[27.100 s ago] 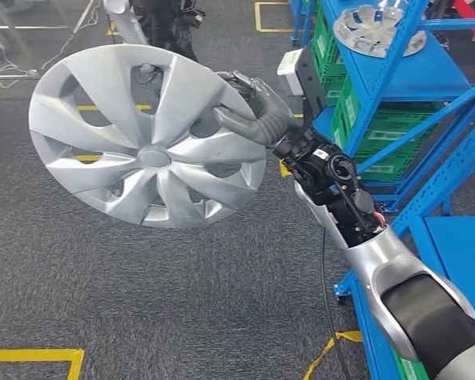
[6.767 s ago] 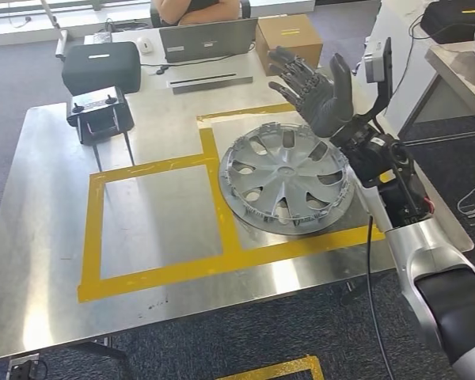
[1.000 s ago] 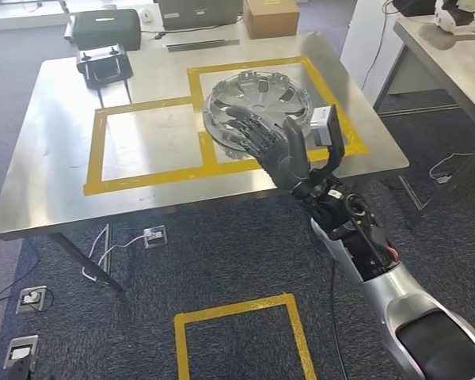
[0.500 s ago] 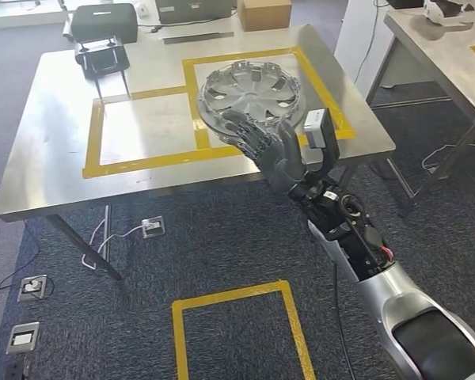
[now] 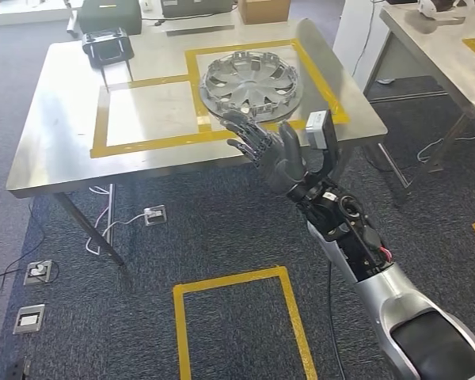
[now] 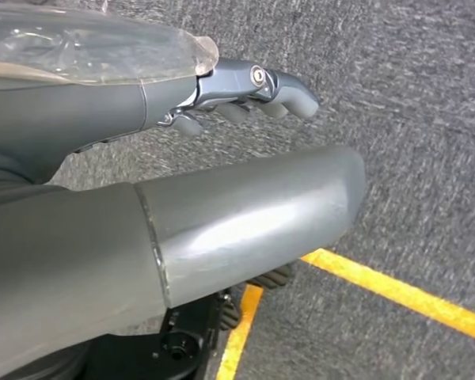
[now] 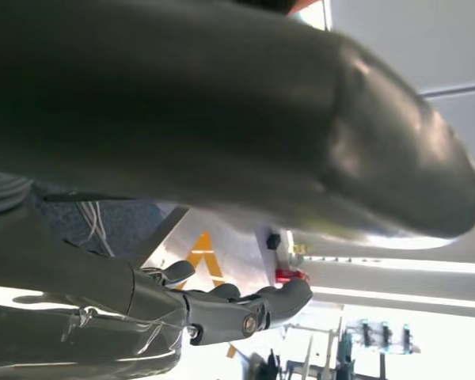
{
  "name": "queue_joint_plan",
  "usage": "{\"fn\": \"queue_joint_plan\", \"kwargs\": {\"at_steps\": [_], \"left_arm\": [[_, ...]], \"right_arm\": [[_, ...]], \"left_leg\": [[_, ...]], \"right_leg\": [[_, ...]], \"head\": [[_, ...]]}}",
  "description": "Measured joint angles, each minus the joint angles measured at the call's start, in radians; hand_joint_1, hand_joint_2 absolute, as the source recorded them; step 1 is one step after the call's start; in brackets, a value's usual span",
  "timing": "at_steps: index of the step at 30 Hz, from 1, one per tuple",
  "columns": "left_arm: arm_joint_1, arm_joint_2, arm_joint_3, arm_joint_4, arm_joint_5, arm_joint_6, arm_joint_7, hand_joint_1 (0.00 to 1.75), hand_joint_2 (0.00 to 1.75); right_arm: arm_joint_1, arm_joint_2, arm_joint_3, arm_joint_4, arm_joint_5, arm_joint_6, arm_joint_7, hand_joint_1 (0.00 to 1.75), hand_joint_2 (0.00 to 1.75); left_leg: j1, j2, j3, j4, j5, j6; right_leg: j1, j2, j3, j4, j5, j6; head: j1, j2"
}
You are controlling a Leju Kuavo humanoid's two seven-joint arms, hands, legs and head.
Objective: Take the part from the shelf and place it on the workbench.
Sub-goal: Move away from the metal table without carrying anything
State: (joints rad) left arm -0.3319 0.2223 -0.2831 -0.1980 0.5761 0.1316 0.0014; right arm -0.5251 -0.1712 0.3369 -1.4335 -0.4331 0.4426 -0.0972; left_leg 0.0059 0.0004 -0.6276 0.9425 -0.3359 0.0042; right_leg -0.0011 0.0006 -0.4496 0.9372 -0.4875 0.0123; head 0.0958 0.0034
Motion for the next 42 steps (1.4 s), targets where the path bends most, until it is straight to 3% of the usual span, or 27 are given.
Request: {"fn": "queue_joint_plan", "kwargs": {"at_steps": [2,3,5,7,8,9,10,12,14,15,17,19,22,23,24,25,27,29,30,32,34,35,37,38,39,40,42], "left_arm": [[0.002,0.001,0.0,0.0,0.002,0.001,0.0,0.0,0.0],[0.003,0.002,0.0,0.0,0.003,0.002,0.0,0.0,0.0],[0.004,0.004,0.0,0.0,0.006,0.003,0.0,0.0,0.0],[0.006,0.004,0.0,0.0,0.007,0.004,-0.001,0.0,0.0],[0.007,0.004,0.0,0.0,0.007,0.004,-0.001,0.0,0.0],[0.007,0.004,0.0,0.0,0.008,0.005,-0.001,0.0,0.0],[0.007,0.004,0.0,0.0,0.008,0.005,0.0,0.0,0.0],[0.005,0.005,0.0,0.0,0.008,0.005,0.0,0.0,0.0],[0.003,0.006,0.0,0.0,0.009,0.005,-0.001,0.0,0.0],[0.003,0.007,0.0,0.0,0.01,0.005,-0.002,0.0,0.0],[0.004,0.007,0.0,0.0,0.011,0.005,-0.003,0.0,0.0],[0.006,0.006,0.0,0.0,0.011,0.005,-0.003,0.0,0.0],[0.006,0.005,0.0,0.0,0.011,0.005,-0.003,0.0,0.0],[0.007,0.005,0.0,0.0,0.01,0.005,-0.003,0.0,0.0],[0.008,0.004,0.0,0.0,0.01,0.005,-0.003,0.0,0.0],[0.009,0.004,0.0,0.0,0.01,0.005,-0.003,0.0,0.0],[0.009,0.004,0.0,0.0,0.008,0.005,-0.002,0.0,0.0],[0.009,0.004,0.0,0.0,0.009,0.007,0.0,0.0,0.0],[0.009,0.004,0.0,0.0,0.009,0.007,0.0,0.0,0.0],[0.01,0.005,0.0,0.0,0.01,0.008,0.0,0.0,0.0],[0.011,0.007,0.0,0.0,0.011,0.008,0.0,0.0,0.0],[0.011,0.008,0.0,0.0,0.011,0.009,0.0,0.0,0.0],[0.012,0.009,0.0,0.0,0.011,0.01,0.0,0.0,0.0],[0.013,0.009,0.0,0.0,0.011,0.01,-0.001,0.0,0.0],[0.013,0.008,0.0,0.0,0.011,0.01,-0.001,0.0,0.0],[0.013,0.008,0.0,0.0,0.011,0.01,-0.001,0.0,0.0],[0.013,0.008,0.0,0.0,0.011,0.01,-0.003,0.0,0.0]], "right_arm": [[0.0,0.002,-0.002,0.001,0.0,0.003,0.0,0.0,0.0],[0.0,0.004,-0.002,0.001,0.0,0.005,0.0,0.0,0.0],[0.0,0.007,-0.002,0.001,0.0,0.007,0.0,0.0,0.0],[0.002,0.009,-0.002,0.002,0.0,0.008,0.0,0.0,0.0],[0.003,0.01,-0.002,0.004,0.0,0.008,0.0,0.0,0.0],[0.004,0.011,-0.002,0.005,0.0,0.008,0.0,0.0,0.0],[0.005,0.012,-0.002,0.007,0.0,0.009,0.0,0.0,0.0],[0.006,0.012,-0.002,0.009,0.0,0.009,0.0,0.0,0.0],[0.004,0.013,-0.003,0.009,0.0,0.01,-0.002,0.0,0.0],[0.003,0.013,-0.004,0.009,0.0,0.01,-0.002,0.0,0.0],[0.002,0.013,-0.004,0.01,0.0,0.012,-0.003,0.0,0.0],[0.002,0.014,-0.004,0.012,0.0,0.012,-0.003,0.0,0.0],[0.001,0.014,-0.005,0.018,0.0,0.011,-0.003,0.0,0.0],[0.002,0.014,-0.006,0.02,0.0,0.01,-0.003,0.0,0.0],[0.002,0.014,-0.006,0.023,0.001,0.009,-0.003,0.0,0.0],[0.002,0.014,-0.007,0.024,0.001,0.009,-0.003,0.0,0.0],[0.001,0.014,-0.008,0.025,0.001,0.009,-0.003,0.0,0.0],[-0.003,0.014,-0.009,0.025,0.001,0.009,-0.003,0.0,0.0],[-0.006,0.015,-0.009,0.025,0.001,0.009,-0.002,0.0,0.0],[-0.009,0.015,-0.009,0.024,0.001,0.01,-0.001,0.0,0.0],[-0.012,0.016,-0.009,0.025,0.001,0.01,-0.001,0.0,0.0],[-0.014,0.017,-0.008,0.025,0.001,0.01,-0.001,0.0,0.0],[-0.016,0.018,-0.009,0.025,0.0,0.011,-0.001,0.0,0.0],[-0.015,0.018,-0.008,0.025,0.0,0.011,-0.001,0.0,0.0],[-0.014,0.018,-0.008,0.026,-0.001,0.012,-0.001,0.0,0.0],[-0.012,0.018,-0.008,0.026,-0.001,0.012,-0.002,0.0,0.0],[-0.011,0.019,-0.008,0.027,-0.001,0.012,-0.002,0.0,0.0]], "left_leg": [[0.001,-0.002,-0.005,-0.002,0.008,-0.012],[0.002,-0.003,-0.014,0.012,-0.011,-0.018],[0.005,-0.004,-0.05,0.103,-0.103,-0.028],[0.008,-0.004,-0.091,0.245,-0.192,-0.037],[0.009,-0.004,-0.098,0.297,-0.202,-0.041],[0.011,-0.004,-0.09,0.318,-0.188,-0.043],[0.012,-0.004,-0.063,0.3,-0.158,-0.044],[0.012,-0.004,0.036,0.181,-0.12,-0.042],[0.009,-0.005,0.127,0.045,-0.134,-0.031],[0.005,-0.006,0.148,0.01,-0.144,-0.025],[0.004,-0.003,0.144,-0.003,-0.139,-0.007],[0.007,0.001,0.129,-0.005,-0.123,0.013],[0.005,0.004,0.097,-0.005,-0.094,0.028],[0.004,0.004,0.084,-0.004,-0.084,0.028],[0.003,0.004,0.072,-0.003,-0.075,0.027],[0.002,0.004,0.06,-0.001,-0.066,0.025],[0.001,0.004,0.041,0.003,-0.052,0.02],[-0.001,0.004,0.028,0.006,-0.038,0.009],[-0.001,0.005,0.023,0.005,-0.03,0.003],[-0.001,0.005,0.017,0.002,-0.016,-0.01],[0.001,0.003,0.001,0.026,-0.04,-0.02],[0.002,0.002,-0.016,0.066,-0.077,-0.024],[0.005,0.001,-0.067,0.2,-0.171,-0.034],[0.007,0.001,-0.087,0.266,-0.199,-0.038],[0.009,0.001,-0.097,0.309,-0.204,-0.041],[0.011,0.002,-0.089,0.317,-0.188,-0.043],[0.014,0.002,-0.015,0.222,-0.129,-0.043]], "right_leg": [[-0.002,-0.002,-0.012,-0.007,0.016,-0.014],[-0.005,-0.004,-0.021,-0.01,0.027,-0.023],[-0.009,-0.007,-0.044,-0.014,0.052,-0.036],[-0.01,-0.007,-0.078,-0.013,0.076,-0.04],[-0.01,-0.007,-0.095,-0.012,0.088,-0.039],[-0.01,-0.007,-0.112,-0.01,0.1,-0.037],[-0.01,-0.007,-0.127,-0.008,0.11,-0.035],[-0.01,-0.006,-0.152,-0.002,0.127,-0.026],[-0.008,-0.007,-0.165,0.003,0.142,-0.015],[-0.007,-0.008,-0.169,0.004,0.15,-0.009],[-0.009,-0.007,-0.173,0.004,0.161,0.004],[-0.011,-0.005,-0.191,0.043,0.117,0.012],[-0.013,-0.003,-0.242,0.239,-0.028,0.019],[-0.013,-0.003,-0.25,0.297,-0.05,0.02],[-0.012,-0.003,-0.244,0.325,-0.048,0.02],[-0.012,-0.003,-0.221,0.314,-0.026,0.018],[-0.01,-0.003,-0.13,0.195,0.02,0.009],[-0.004,-0.003,-0.043,0.055,0.023,-0.001],[-0.001,-0.002,-0.024,0.017,0.014,-0.005],[0.0,-0.003,-0.022,-0.004,0.018,-0.013],[-0.005,-0.005,-0.034,-0.011,0.034,-0.026],[-0.008,-0.006,-0.042,-0.015,0.044,-0.033],[-0.008,-0.007,-0.065,-0.015,0.062,-0.04],[-0.008,-0.007,-0.077,-0.015,0.071,-0.041],[-0.008,-0.006,-0.089,-0.014,0.079,-0.04],[-0.008,-0.006,-0.1,-0.013,0.087,-0.038],[-0.009,-0.006,-0.118,-0.009,0.099,-0.032]], "head": [[-0.002,0.0],[-0.005,0.0],[-0.014,0.0],[-0.02,0.0],[-0.021,0.0],[-0.022,0.0],[-0.023,0.0],[-0.023,0.0],[-0.021,0.0],[-0.02,0.0],[-0.019,0.0],[-0.019,0.0],[-0.014,0.0],[-0.012,0.0],[-0.011,0.0],[-0.01,0.0],[-0.008,0.0],[-0.007,0.0],[-0.007,0.0],[-0.006,0.0],[-0.01,0.0],[-0.013,0.0],[-0.019,0.0],[-0.02,0.0],[-0.021,0.0],[-0.022,0.0],[-0.022,0.0]]}}
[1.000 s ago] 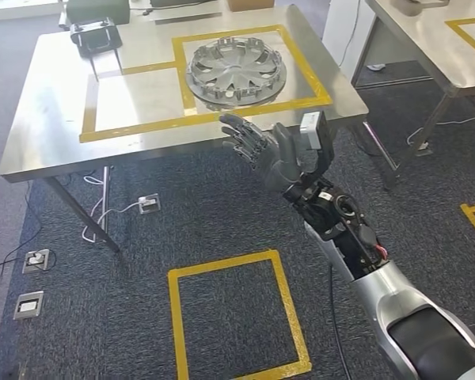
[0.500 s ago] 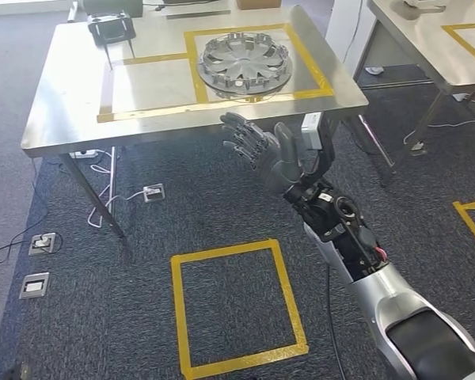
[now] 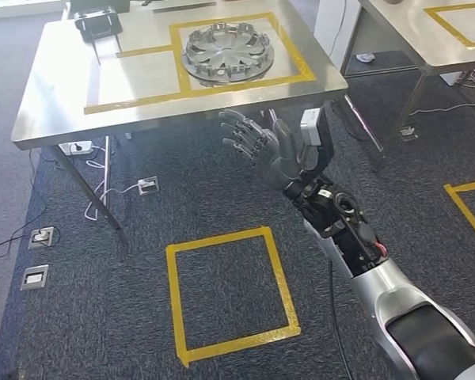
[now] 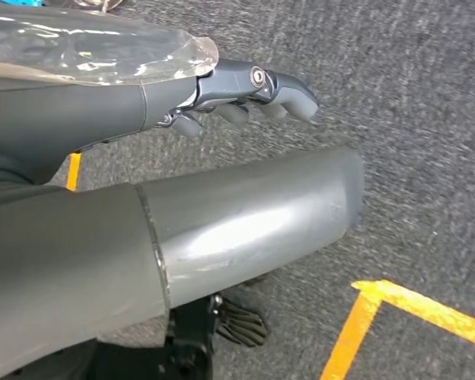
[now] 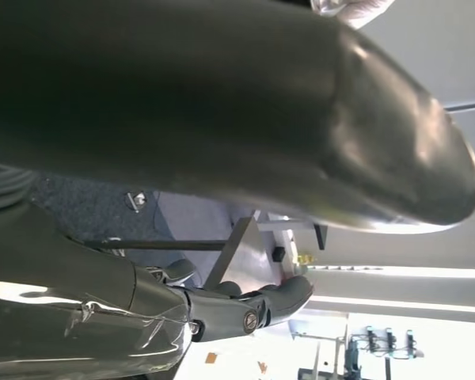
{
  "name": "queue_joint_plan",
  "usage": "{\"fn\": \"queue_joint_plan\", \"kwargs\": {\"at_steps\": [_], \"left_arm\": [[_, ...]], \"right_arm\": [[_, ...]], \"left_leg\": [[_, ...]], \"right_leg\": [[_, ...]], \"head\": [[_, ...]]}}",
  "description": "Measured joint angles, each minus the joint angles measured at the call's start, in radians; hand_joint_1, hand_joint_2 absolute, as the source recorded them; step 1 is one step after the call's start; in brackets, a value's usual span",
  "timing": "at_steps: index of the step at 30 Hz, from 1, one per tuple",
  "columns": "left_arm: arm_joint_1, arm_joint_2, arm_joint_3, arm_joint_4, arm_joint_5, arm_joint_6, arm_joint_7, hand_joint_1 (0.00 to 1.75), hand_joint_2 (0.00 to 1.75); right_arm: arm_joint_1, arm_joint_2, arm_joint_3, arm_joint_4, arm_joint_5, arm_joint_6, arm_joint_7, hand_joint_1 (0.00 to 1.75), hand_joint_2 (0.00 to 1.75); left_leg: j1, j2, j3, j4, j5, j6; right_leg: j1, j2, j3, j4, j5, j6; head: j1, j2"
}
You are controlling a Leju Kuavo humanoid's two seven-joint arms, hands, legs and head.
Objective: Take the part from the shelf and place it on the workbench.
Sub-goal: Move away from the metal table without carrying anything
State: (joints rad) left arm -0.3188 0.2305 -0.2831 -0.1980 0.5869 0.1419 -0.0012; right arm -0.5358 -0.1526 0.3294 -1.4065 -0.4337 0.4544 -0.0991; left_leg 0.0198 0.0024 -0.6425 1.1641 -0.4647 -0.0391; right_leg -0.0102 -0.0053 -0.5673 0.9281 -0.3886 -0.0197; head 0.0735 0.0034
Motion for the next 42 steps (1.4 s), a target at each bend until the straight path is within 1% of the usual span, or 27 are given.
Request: {"fn": "queue_joint_plan", "kwargs": {"at_steps": [1,2,3,4,5,8,9,13,18,19,22,23,24,25,26,27,28,29,31,32,33,34,36,38,39,41,42], "left_arm": [[-0.001,0.001,0.0,0.0,0.0,0.0,-0.001,0.0,0.0],[-0.002,0.002,0.0,0.0,0.0,0.0,-0.001,0.0,0.0],[-0.003,0.002,0.0,0.0,0.001,0.0,-0.002,0.0,0.0],[-0.004,0.002,0.0,0.0,0.001,0.0,-0.002,0.0,0.0],[-0.003,0.002,0.0,0.0,0.001,0.0,-0.002,0.0,0.0],[0.002,0.001,0.0,0.0,0.002,0.0,-0.002,0.0,0.0],[0.003,0.001,0.0,0.0,0.002,0.0,-0.002,0.0,0.0],[0.005,0.0,0.0,0.0,0.003,0.0,-0.002,0.0,0.0],[0.006,0.001,0.0,0.0,0.006,0.0,-0.003,0.0,0.0],[0.006,0.002,0.0,0.0,0.007,0.0,-0.004,0.0,0.0],[0.006,0.006,0.0,0.0,0.008,0.0,-0.006,0.0,0.0],[0.006,0.006,0.0,0.0,0.008,0.0,-0.006,0.0,0.0],[0.006,0.006,0.0,0.0,0.008,0.0,-0.007,0.0,0.0],[0.006,0.006,0.0,0.0,0.008,0.0,-0.007,0.0,0.0],[0.006,0.006,0.0,0.0,0.009,0.0,-0.008,0.0,0.0],[0.006,0.004,0.0,0.0,0.01,0.0,-0.008,0.0,0.0],[0.007,0.003,0.0,0.0,0.011,0.0,-0.008,0.0,0.0],[0.009,0.002,0.0,0.0,0.012,0.0,-0.008,0.0,0.0],[0.011,0.003,0.0,0.0,0.013,0.0,-0.008,0.0,0.0],[0.011,0.004,0.0,0.0,0.014,0.0,-0.008,0.0,0.0],[0.011,0.006,0.0,0.0,0.014,0.001,-0.009,0.0,0.0],[0.011,0.008,0.0,0.0,0.015,0.001,-0.009,0.0,0.0],[0.011,0.011,0.0,0.0,0.016,0.002,-0.011,0.0,0.0],[0.011,0.011,0.0,0.0,0.018,0.004,-0.011,0.0,0.0],[0.01,0.012,0.0,0.0,0.019,0.005,-0.011,0.0,0.0],[0.01,0.011,0.0,0.0,0.022,0.007,-0.011,0.0,0.0],[0.012,0.011,0.0,0.0,0.024,0.008,-0.011,0.0,0.0]], "right_arm": [[0.0,0.0,0.0,0.0,0.0,0.0,0.0,0.0,0.0],[-0.001,0.0,-0.001,0.001,0.0,0.0,-0.001,0.0,0.0],[-0.002,0.0,-0.001,0.001,-0.001,0.0,-0.001,0.0,0.0],[-0.002,0.0,-0.001,0.001,-0.001,0.0,-0.002,0.0,0.0],[-0.003,0.0,-0.001,0.001,-0.001,0.0,-0.002,0.0,0.0],[-0.002,0.0,-0.001,0.002,-0.001,0.0,-0.002,0.0,0.0],[-0.002,0.0,-0.001,0.002,-0.002,0.0,-0.002,0.0,0.0],[-0.002,0.0,-0.001,0.002,-0.003,-0.002,-0.002,0.0,0.0],[-0.005,0.0,-0.002,0.006,-0.004,-0.038,-0.012,0.0,0.0],[-0.006,0.0,-0.003,0.006,0.004,-0.051,-0.015,0.0,0.0],[-0.011,0.001,-0.004,0.007,0.03,-0.079,-0.025,0.0,0.0],[-0.014,0.001,-0.006,0.008,0.035,-0.083,-0.028,0.0,0.0],[-0.016,0.001,-0.007,0.009,0.04,-0.086,-0.032,0.0,0.0],[-0.016,0.001,-0.008,0.01,0.045,-0.089,-0.035,0.0,0.0],[-0.015,0.001,-0.008,0.013,0.049,-0.091,-0.038,0.0,0.0],[-0.011,0.001,-0.009,0.015,0.052,-0.093,-0.039,0.0,0.0],[-0.008,0.001,-0.009,0.019,0.054,-0.095,-0.04,0.0,0.0],[-0.007,0.001,-0.009,0.021,0.055,-0.096,-0.041,0.0,0.0],[-0.007,0.001,-0.01,0.026,0.056,-0.097,-0.043,0.0,0.0],[-0.009,0.001,-0.011,0.027,0.056,-0.097,-0.044,0.0,0.0],[-0.01,0.001,-0.011,0.029,0.056,-0.097,-0.045,0.0,0.0],[-0.01,0.001,-0.011,0.031,0.056,-0.098,-0.046,0.0,0.0],[-0.008,0.001,-0.011,0.034,0.057,-0.098,-0.049,0.0,0.0],[-0.008,0.001,-0.014,0.035,0.058,-0.098,-0.051,0.0,0.0],[-0.01,0.001,-0.016,0.035,0.059,-0.097,-0.053,0.0,0.0],[-0.011,0.001,-0.017,0.037,0.062,-0.095,-0.055,0.0,0.0],[-0.009,0.001,-0.017,0.038,0.063,-0.094,-0.055,0.0,0.0]], "left_leg": [[0.0,0.0,0.053,-0.078,0.014,0.002],[-0.002,-0.001,0.097,-0.147,0.017,0.006],[-0.003,-0.001,0.124,-0.194,0.011,0.012],[-0.005,-0.002,0.134,-0.216,0.003,0.019],[-0.005,-0.001,0.134,-0.222,0.0,0.024],[-0.006,-0.001,0.134,-0.225,0.001,0.034],[-0.008,-0.002,0.134,-0.225,0.002,0.038],[-0.012,-0.002,0.131,-0.224,0.007,0.046],[-0.013,-0.002,0.131,-0.224,0.006,0.048],[-0.016,-0.002,0.13,-0.222,0.005,0.049],[-0.011,0.001,0.144,-0.246,0.016,0.067],[-0.006,0.004,0.152,-0.26,0.023,0.072],[-0.002,0.007,0.159,-0.27,0.027,0.074],[-0.002,0.008,0.161,-0.274,0.028,0.074],[-0.002,0.01,0.162,-0.274,0.027,0.074],[0.0,0.01,0.163,-0.274,0.025,0.071],[0.002,0.01,0.165,-0.272,0.022,0.067],[0.006,0.011,0.168,-0.269,0.017,0.06],[0.015,0.011,0.175,-0.258,0.001,0.04],[0.016,0.011,0.175,-0.247,-0.009,0.029],[0.016,0.011,0.172,-0.238,-0.016,0.019],[0.013,0.012,0.167,-0.232,-0.02,0.012],[0.014,0.016,0.162,-0.228,-0.022,0.001],[0.017,0.017,0.149,-0.195,-0.044,-0.006],[0.016,0.015,0.124,-0.146,-0.067,-0.006],[0.013,0.01,0.039,0.002,-0.122,-0.003],[0.01,0.008,-0.004,0.066,-0.136,0.0]], "right_leg": [[0.001,0.0,-0.007,0.004,0.004,0.004],[0.003,0.0,-0.013,0.007,0.007,0.009],[0.005,0.0,-0.016,0.01,0.011,0.015],[0.007,0.0,-0.02,0.011,0.014,0.021],[0.008,0.0,-0.021,0.012,0.011,0.021],[0.008,0.0,-0.021,0.011,0.002,-0.004],[0.007,0.0,-0.019,0.009,0.01,-0.005],[0.002,0.0,-0.016,0.0,0.031,0.021],[0.001,0.001,-0.016,-0.001,0.031,0.026],[0.0,0.0,-0.014,-0.004,0.032,0.03],[-0.002,0.001,-0.013,-0.011,0.031,0.048],[-0.001,0.002,-0.025,0.013,0.015,0.051],[0.0,0.003,-0.048,0.061,-0.01,0.051],[-0.001,0.004,-0.08,0.132,-0.04,0.053],[-0.004,0.004,-0.117,0.209,-0.068,0.054],[-0.007,0.004,-0.147,0.268,-0.082,0.057],[-0.012,0.004,-0.161,0.292,-0.08,0.06],[-0.017,0.003,-0.155,0.274,-0.058,0.064],[-0.028,-0.006,-0.099,0.151,0.007,0.077],[-0.029,-0.009,-0.068,0.093,0.024,0.081],[-0.029,-0.011,-0.05,0.058,0.025,0.077],[-0.027,-0.009,-0.045,0.05,0.014,0.07],[-0.025,0.001,-0.048,0.054,0.003,0.047],[-0.025,0.009,-0.048,0.055,-0.001,0.032],[-0.024,0.013,-0.047,0.055,-0.002,0.026],[-0.018,0.02,-0.046,0.054,-0.003,0.018],[-0.014,0.024,-0.045,0.054,-0.004,0.015]], "head": [[0.0,0.0],[0.0,0.0],[0.001,0.0],[0.001,0.0],[0.003,0.0],[0.004,0.0],[0.004,0.0],[0.004,0.0],[0.004,0.0],[0.004,0.0],[0.003,0.0],[0.005,0.0],[0.008,0.0],[0.011,0.0],[0.012,0.0],[0.012,0.0],[0.013,0.0],[0.013,0.0],[0.014,0.0],[0.017,0.0],[0.018,0.0],[0.017,0.0],[0.012,0.0],[0.007,0.0],[0.004,0.0],[0.0,0.0],[-0.002,0.0]]}}
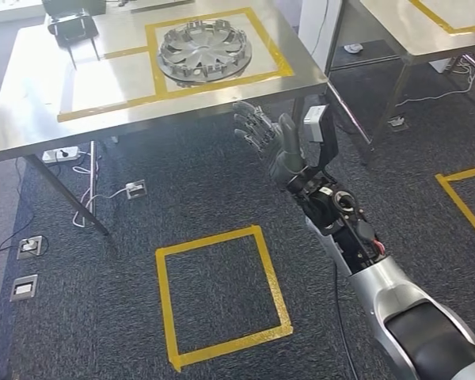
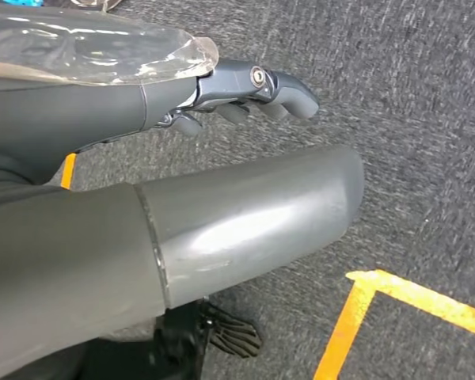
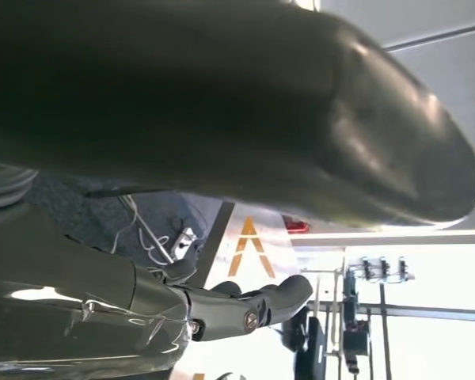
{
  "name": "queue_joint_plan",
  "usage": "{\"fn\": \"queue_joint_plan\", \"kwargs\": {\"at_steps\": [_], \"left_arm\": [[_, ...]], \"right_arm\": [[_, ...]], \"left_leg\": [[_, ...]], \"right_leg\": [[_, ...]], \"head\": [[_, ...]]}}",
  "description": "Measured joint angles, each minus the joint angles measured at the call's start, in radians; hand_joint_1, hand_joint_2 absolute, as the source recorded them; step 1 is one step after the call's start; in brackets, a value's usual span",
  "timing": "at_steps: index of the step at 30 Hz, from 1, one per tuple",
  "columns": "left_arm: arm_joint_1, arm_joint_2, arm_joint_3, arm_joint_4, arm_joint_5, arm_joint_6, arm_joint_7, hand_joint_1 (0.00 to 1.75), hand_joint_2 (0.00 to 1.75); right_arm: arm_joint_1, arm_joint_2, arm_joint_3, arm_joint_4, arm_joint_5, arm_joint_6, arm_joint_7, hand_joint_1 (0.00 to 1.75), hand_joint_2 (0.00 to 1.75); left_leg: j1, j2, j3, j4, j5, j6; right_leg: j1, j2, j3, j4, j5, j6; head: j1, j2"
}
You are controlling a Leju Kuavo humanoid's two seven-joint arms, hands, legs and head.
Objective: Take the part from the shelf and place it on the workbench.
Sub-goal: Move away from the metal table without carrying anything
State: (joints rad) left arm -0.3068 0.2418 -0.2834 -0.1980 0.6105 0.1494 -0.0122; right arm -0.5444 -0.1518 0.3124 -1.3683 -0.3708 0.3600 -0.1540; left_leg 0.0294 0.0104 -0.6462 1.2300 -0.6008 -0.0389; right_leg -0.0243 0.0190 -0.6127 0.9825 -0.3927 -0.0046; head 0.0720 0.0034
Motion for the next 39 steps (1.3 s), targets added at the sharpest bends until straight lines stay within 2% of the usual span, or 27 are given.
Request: {"fn": "queue_joint_plan", "kwargs": {"at_steps": [1,2,3,4,5,6,8,10,11,13,15,16,17,18,20,22,24,26,28,30,31,32,33,35,36,37,39], "left_arm": [[0.003,0.0,0.0,0.0,0.001,0.0,0.0,0.0,0.0],[0.005,0.0,0.0,0.0,0.002,0.0,0.0,0.0,0.0],[0.007,0.0,0.0,0.0,0.003,0.001,0.0,0.0,0.0],[0.008,0.001,0.0,0.0,0.003,0.001,0.0,0.0,0.0],[0.008,0.003,0.0,0.0,0.003,0.001,0.0,0.0,0.0],[0.006,0.006,0.0,0.0,0.003,0.001,-0.001,0.0,0.0],[0.004,0.009,0.0,0.0,0.003,0.002,-0.002,0.0,0.0],[0.003,0.008,0.0,0.0,0.003,0.003,-0.003,0.0,0.0],[0.003,0.007,0.0,0.0,0.003,0.003,-0.004,0.0,0.0],[0.004,0.005,0.0,0.0,0.003,0.003,-0.004,0.0,0.0],[0.005,0.002,0.0,0.0,0.003,0.003,-0.004,0.0,0.0],[0.007,0.001,0.0,0.0,0.003,0.003,-0.004,0.0,0.0],[0.008,0.0,0.0,0.0,0.003,0.003,-0.004,0.0,0.0],[0.009,-0.001,0.0,0.0,0.003,0.003,-0.004,0.0,0.0],[0.009,-0.003,0.0,0.0,0.003,0.003,-0.004,0.0,0.0],[0.009,-0.004,0.0,0.0,0.003,0.003,-0.004,0.0,0.0],[0.009,-0.004,0.0,0.0,0.003,0.003,-0.004,0.0,0.0],[0.009,-0.003,0.0,0.0,0.004,0.003,-0.004,0.0,0.0],[0.009,-0.002,0.0,0.0,0.004,0.003,-0.004,0.0,0.0],[0.011,-0.001,0.0,0.0,0.005,0.003,-0.004,0.0,0.0],[0.013,-0.002,0.0,0.0,0.005,0.003,-0.004,0.0,0.0],[0.014,-0.002,0.0,0.0,0.005,0.003,-0.004,0.0,0.0],[0.015,-0.002,0.0,0.0,0.006,0.003,-0.004,0.0,0.0],[0.015,-0.001,0.0,0.0,0.006,0.003,-0.004,0.0,0.0],[0.014,0.0,0.0,0.0,0.006,0.003,-0.004,0.0,0.0],[0.013,0.001,0.0,0.0,0.006,0.003,-0.004,0.0,0.0],[0.013,0.001,0.0,0.0,0.008,0.003,-0.004,0.0,0.0]], "right_arm": [[0.002,0.0,0.0,0.002,0.0,0.0,0.0,0.0,0.0],[0.003,0.0,0.0,0.003,0.0,0.0,0.0,0.0,0.0],[0.003,0.0,-0.001,0.003,0.0,0.0,0.0,0.0,0.0],[0.001,0.0,-0.001,0.003,0.0,0.0,0.0,0.0,0.0],[-0.001,0.0,-0.001,0.003,0.0,0.0,-0.001,0.0,0.0],[-0.002,0.0,-0.001,0.004,0.0,0.0,-0.001,0.0,0.0],[-0.004,0.0,-0.001,0.004,0.001,0.0,-0.002,0.0,0.0],[-0.004,0.0,-0.003,0.005,0.001,0.0,-0.002,0.0,0.0],[-0.005,0.0,-0.004,0.005,0.001,0.0,-0.002,0.0,0.0],[-0.008,0.0,-0.007,0.007,0.001,0.001,-0.002,0.0,0.0],[-0.007,0.0,-0.008,0.01,0.001,0.001,-0.002,0.0,0.0],[-0.004,0.0,-0.008,0.012,0.002,0.001,-0.002,0.0,0.0],[-0.003,0.0,-0.008,0.014,0.002,0.001,-0.002,0.0,0.0],[-0.003,0.0,-0.009,0.015,0.002,0.0,-0.002,0.0,0.0],[-0.006,0.0,-0.009,0.017,0.001,0.0,-0.002,0.0,0.0],[-0.008,0.0,-0.01,0.017,0.001,0.0,-0.002,0.0,0.0],[-0.008,0.0,-0.01,0.017,0.001,-0.001,-0.003,0.0,0.0],[-0.008,0.0,-0.012,0.017,0.001,-0.003,-0.004,0.0,0.0],[-0.01,0.0,-0.014,0.017,0.001,-0.004,-0.005,0.0,0.0],[-0.008,0.0,-0.015,0.017,0.001,-0.005,-0.005,0.0,0.0],[-0.006,0.0,-0.015,0.017,0.001,-0.006,-0.005,0.0,0.0],[-0.004,0.0,-0.016,0.018,0.001,-0.006,-0.005,0.0,0.0],[-0.004,0.0,-0.016,0.018,0.001,-0.007,-0.005,0.0,0.0],[-0.004,0.0,-0.017,0.018,0.001,-0.009,-0.005,0.0,0.0],[-0.005,0.0,-0.017,0.018,0.001,-0.01,-0.005,0.0,0.0],[-0.005,0.0,-0.018,0.018,0.003,-0.012,-0.005,0.0,0.0],[-0.004,0.0,-0.019,0.018,0.01,-0.016,-0.006,0.0,0.0]], "left_leg": [[-0.003,-0.001,-0.03,0.034,0.003,0.005],[-0.008,-0.003,-0.041,0.027,0.027,0.014],[-0.013,-0.006,-0.03,-0.02,0.068,0.025],[-0.021,-0.014,-0.005,-0.093,0.115,0.039],[-0.027,-0.022,0.023,-0.163,0.149,0.052],[-0.033,-0.027,0.045,-0.217,0.171,0.061],[-0.04,-0.028,0.06,-0.254,0.177,0.066],[-0.037,-0.019,0.065,-0.266,0.183,0.066],[-0.034,-0.014,0.069,-0.273,0.187,0.067],[-0.029,-0.005,0.075,-0.282,0.192,0.071],[-0.029,0.001,0.076,-0.283,0.192,0.075],[-0.029,0.003,0.076,-0.282,0.192,0.075],[-0.029,0.006,0.076,-0.281,0.192,0.074],[-0.029,0.009,0.077,-0.28,0.19,0.073],[-0.03,0.014,0.078,-0.275,0.185,0.066],[-0.034,0.019,0.076,-0.267,0.181,0.057],[-0.036,0.026,0.073,-0.266,0.182,0.049],[-0.034,0.024,0.069,-0.257,0.173,0.038],[-0.029,0.009,0.034,-0.177,0.126,0.026],[-0.024,-0.001,-0.036,-0.035,0.065,0.017],[-0.022,-0.002,-0.065,0.019,0.05,0.014],[-0.02,-0.002,-0.078,0.038,0.054,0.012],[-0.018,-0.003,-0.069,0.014,0.078,0.011],[-0.013,-0.01,-0.005,-0.123,0.15,0.011],[-0.012,-0.017,0.028,-0.193,0.176,0.013],[-0.012,-0.022,0.05,-0.24,0.189,0.015],[-0.016,-0.024,0.062,-0.266,0.19,0.024]], "right_leg": [[0.005,0.005,0.001,0.0,-0.001,-0.003],[0.01,0.01,0.003,0.0,-0.001,-0.005],[0.015,0.016,0.005,0.0,-0.002,-0.007],[0.017,0.021,0.008,-0.001,-0.002,-0.008],[0.022,0.026,0.009,-0.001,-0.003,-0.009],[0.024,0.03,0.009,-0.001,-0.003,-0.008],[0.024,0.036,0.008,-0.002,-0.002,-0.004],[0.023,0.038,0.006,-0.002,-0.004,0.005],[0.024,0.032,0.0,0.01,-0.014,0.01],[0.024,0.011,-0.036,0.095,-0.067,0.019],[0.02,-0.004,-0.092,0.232,-0.132,0.027],[0.017,-0.007,-0.108,0.275,-0.146,0.03],[0.014,-0.01,-0.107,0.281,-0.14,0.033],[0.012,-0.013,-0.087,0.244,-0.116,0.034],[0.012,-0.028,-0.013,0.105,-0.057,0.033],[0.016,-0.04,0.039,0.01,-0.035,0.023],[0.019,-0.036,0.046,-0.006,-0.037,0.011],[0.016,-0.029,0.048,-0.011,-0.031,0.0],[0.011,-0.023,0.05,-0.017,-0.026,-0.01],[0.01,-0.015,0.048,-0.018,-0.025,-0.014],[0.01,-0.011,0.047,-0.018,-0.025,-0.014],[0.01,-0.006,0.047,-0.018,-0.025,-0.014],[0.009,-0.001,0.047,-0.018,-0.025,-0.014],[0.007,0.008,0.049,-0.017,-0.025,-0.01],[0.008,0.013,0.048,-0.016,-0.026,-0.006],[0.009,0.017,0.047,-0.016,-0.026,-0.001],[0.011,0.025,0.045,-0.019,-0.024,0.012]], "head": [[0.0,0.0],[0.0,0.0],[0.0,0.0],[0.0,0.0],[0.0,0.0],[0.001,0.0],[0.001,0.0],[0.001,0.0],[0.002,0.0],[0.008,0.0],[0.012,0.0],[0.013,0.0],[0.014,0.0],[0.015,0.0],[0.017,0.0],[0.017,0.0],[0.014,0.0],[0.013,0.0],[0.008,0.0],[0.004,0.0],[0.004,0.0],[0.004,0.0],[0.003,0.0],[0.002,0.0],[0.001,0.0],[0.001,0.0],[0.002,0.0]]}}
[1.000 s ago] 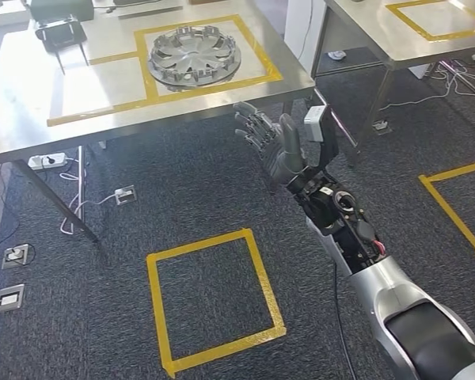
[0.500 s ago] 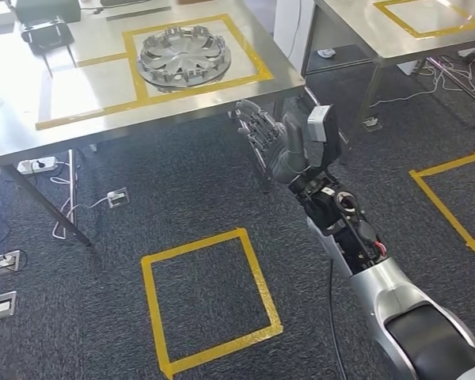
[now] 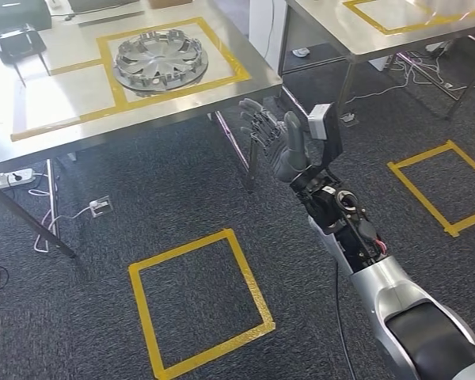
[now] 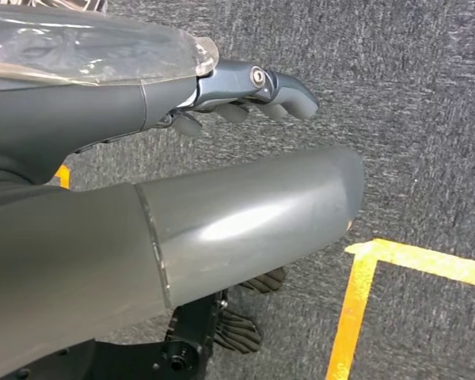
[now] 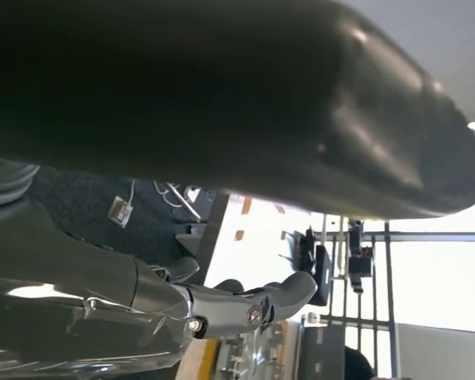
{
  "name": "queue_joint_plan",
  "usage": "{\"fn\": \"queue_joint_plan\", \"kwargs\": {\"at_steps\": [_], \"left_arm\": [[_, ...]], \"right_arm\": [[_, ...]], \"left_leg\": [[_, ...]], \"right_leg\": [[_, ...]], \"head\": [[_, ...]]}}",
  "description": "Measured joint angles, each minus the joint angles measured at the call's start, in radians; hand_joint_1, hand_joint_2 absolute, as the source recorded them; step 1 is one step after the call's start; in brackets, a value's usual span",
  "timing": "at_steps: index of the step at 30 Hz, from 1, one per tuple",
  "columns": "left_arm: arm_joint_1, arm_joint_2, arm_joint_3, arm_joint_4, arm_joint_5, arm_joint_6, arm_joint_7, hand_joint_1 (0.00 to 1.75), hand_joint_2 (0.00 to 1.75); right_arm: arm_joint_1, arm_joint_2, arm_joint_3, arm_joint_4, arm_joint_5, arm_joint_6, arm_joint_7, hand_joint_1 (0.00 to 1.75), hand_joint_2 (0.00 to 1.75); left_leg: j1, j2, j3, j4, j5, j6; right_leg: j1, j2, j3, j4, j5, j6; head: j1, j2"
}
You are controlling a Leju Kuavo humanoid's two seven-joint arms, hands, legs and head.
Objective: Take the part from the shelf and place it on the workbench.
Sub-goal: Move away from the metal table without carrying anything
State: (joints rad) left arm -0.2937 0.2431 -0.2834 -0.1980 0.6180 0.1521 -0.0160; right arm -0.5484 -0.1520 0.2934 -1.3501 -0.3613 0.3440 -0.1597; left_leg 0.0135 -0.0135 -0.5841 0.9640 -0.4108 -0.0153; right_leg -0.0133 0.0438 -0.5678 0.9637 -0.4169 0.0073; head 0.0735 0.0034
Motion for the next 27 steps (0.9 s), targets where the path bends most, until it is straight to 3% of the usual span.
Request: {"fn": "queue_joint_plan", "kwargs": {"at_steps": [2,3,4,6,7,8,9,10,12,13,15,18,20,22,23,24,25,27], "left_arm": [[0.0,0.0,0.0,0.0,0.004,-0.001,0.0,0.0,0.0],[0.0,0.001,0.0,0.0,0.007,-0.001,0.0,0.0,0.0],[0.0,0.001,0.0,0.0,0.01,-0.002,0.0,0.0,0.0],[0.003,0.002,0.0,0.0,0.014,-0.002,0.0,0.0,0.0],[0.005,0.002,0.0,0.0,0.016,-0.003,0.0,0.0,0.0],[0.008,0.003,0.0,0.0,0.017,-0.003,0.0,0.0,0.0],[0.009,0.003,0.0,0.0,0.017,-0.003,0.0,0.0,0.0],[0.01,0.003,0.0,0.0,0.018,-0.003,0.0,0.0,0.0],[0.01,0.003,0.0,0.0,0.018,-0.003,0.0,0.0,0.0],[0.01,0.003,0.0,0.0,0.019,-0.003,-0.001,0.0,0.0],[0.012,0.004,0.0,0.0,0.024,-0.003,-0.002,0.0,0.0],[0.016,0.01,0.0,0.0,0.029,-0.003,-0.005,0.0,0.0],[0.017,0.016,0.0,0.0,0.033,-0.003,-0.006,0.0,0.0],[0.022,0.019,0.0,0.0,0.037,-0.003,-0.006,0.0,0.0],[0.026,0.02,0.0,0.0,0.041,-0.003,-0.007,0.0,0.0],[0.028,0.02,0.0,0.0,0.044,-0.003,-0.007,0.0,0.0],[0.03,0.021,0.0,0.0,0.046,-0.003,-0.008,0.0,0.0],[0.031,0.026,0.0,0.0,0.05,-0.003,-0.01,0.0,0.0]], "right_arm": [[0.004,0.0,-0.002,-0.001,0.008,0.0,-0.001,0.0,0.0],[0.006,0.0,-0.003,-0.002,0.01,0.0,-0.001,0.0,0.0],[0.008,0.0,-0.003,-0.002,0.013,0.001,-0.002,0.0,0.0],[0.012,0.001,-0.002,-0.002,0.015,0.002,-0.002,0.0,0.0],[0.015,0.001,-0.002,-0.001,0.016,0.002,-0.002,0.0,0.0],[0.017,0.001,-0.001,-0.001,0.017,0.001,-0.002,0.0,0.0],[0.019,0.001,-0.001,0.0,0.018,0.001,-0.002,0.0,0.0],[0.019,0.001,-0.001,0.0,0.018,0.001,-0.002,0.0,0.0],[0.016,0.001,-0.001,0.0,0.019,0.002,-0.003,0.0,0.0],[0.013,0.001,0.0,0.0,0.019,0.004,-0.004,0.0,0.0],[0.009,0.001,0.001,0.0,0.019,0.007,-0.006,0.0,0.0],[0.002,0.004,0.004,0.0,0.017,0.011,-0.006,0.0,0.0],[-0.007,0.007,0.006,0.001,0.012,0.012,-0.006,0.0,0.0],[-0.013,0.007,0.009,0.005,0.005,0.013,-0.007,0.0,0.0],[-0.014,0.008,0.011,0.008,0.002,0.014,-0.008,0.0,0.0],[-0.016,0.009,0.014,0.012,-0.002,0.014,-0.01,0.0,0.0],[-0.019,0.01,0.016,0.016,-0.005,0.015,-0.013,0.0,0.0],[-0.032,0.012,0.021,0.024,-0.01,0.016,-0.02,0.0,0.0]], "left_leg": [[0.001,0.007,0.003,-0.003,0.003,0.014],[0.002,0.01,0.005,-0.006,0.004,0.022],[0.003,0.014,0.006,-0.009,0.005,0.028],[-0.001,0.019,0.007,-0.009,0.004,0.037],[-0.003,0.021,0.007,-0.008,0.004,0.039],[-0.005,0.023,0.008,-0.008,0.003,0.039],[-0.006,0.025,0.009,-0.008,0.002,0.04],[-0.007,0.027,0.011,-0.008,0.001,0.039],[-0.01,0.03,0.014,-0.006,-0.002,0.036],[-0.012,0.031,0.013,-0.005,-0.003,0.032],[-0.015,0.037,0.009,-0.003,-0.002,0.024],[-0.012,0.038,0.002,0.013,-0.015,0.007],[-0.007,0.027,-0.038,0.102,-0.067,-0.005],[-0.004,0.021,-0.107,0.242,-0.125,-0.014],[-0.002,0.021,-0.13,0.285,-0.135,-0.017],[0.0,0.02,-0.135,0.291,-0.125,-0.019],[0.003,0.02,-0.12,0.254,-0.098,-0.02],[0.007,0.014,-0.051,0.108,-0.03,-0.02]], "right_leg": [[-0.002,-0.003,-0.003,0.003,-0.005,0.012],[-0.003,-0.011,-0.013,0.025,-0.021,0.016],[-0.004,-0.02,-0.032,0.069,-0.048,0.019],[-0.004,-0.031,-0.094,0.211,-0.115,0.023],[-0.004,-0.032,-0.122,0.273,-0.137,0.023],[-0.004,-0.033,-0.136,0.305,-0.14,0.023],[-0.004,-0.034,-0.131,0.295,-0.125,0.021],[-0.003,-0.036,-0.108,0.246,-0.094,0.018],[0.001,-0.05,-0.039,0.104,-0.03,0.008],[0.004,-0.057,-0.011,0.049,-0.015,0.003],[0.011,-0.062,0.01,0.006,-0.014,-0.006],[0.007,-0.051,0.014,-0.005,-0.007,-0.02],[0.003,-0.047,0.015,-0.012,-0.002,-0.029],[0.002,-0.042,0.013,-0.012,0.0,-0.032],[0.002,-0.039,0.013,-0.012,0.0,-0.032],[0.002,-0.035,0.013,-0.012,0.0,-0.032],[0.001,-0.032,0.013,-0.011,0.0,-0.031],[0.001,-0.024,0.012,-0.008,-0.002,-0.026]], "head": [[0.002,0.0],[0.004,0.0],[0.006,0.0],[0.009,0.0],[0.01,0.0],[0.01,0.0],[0.011,0.0],[0.012,0.0],[0.013,0.0],[0.013,0.0],[0.011,0.0],[0.01,0.0],[0.005,0.0],[0.002,0.0],[0.002,0.0],[0.002,0.0],[0.002,0.0],[0.001,0.0]]}}
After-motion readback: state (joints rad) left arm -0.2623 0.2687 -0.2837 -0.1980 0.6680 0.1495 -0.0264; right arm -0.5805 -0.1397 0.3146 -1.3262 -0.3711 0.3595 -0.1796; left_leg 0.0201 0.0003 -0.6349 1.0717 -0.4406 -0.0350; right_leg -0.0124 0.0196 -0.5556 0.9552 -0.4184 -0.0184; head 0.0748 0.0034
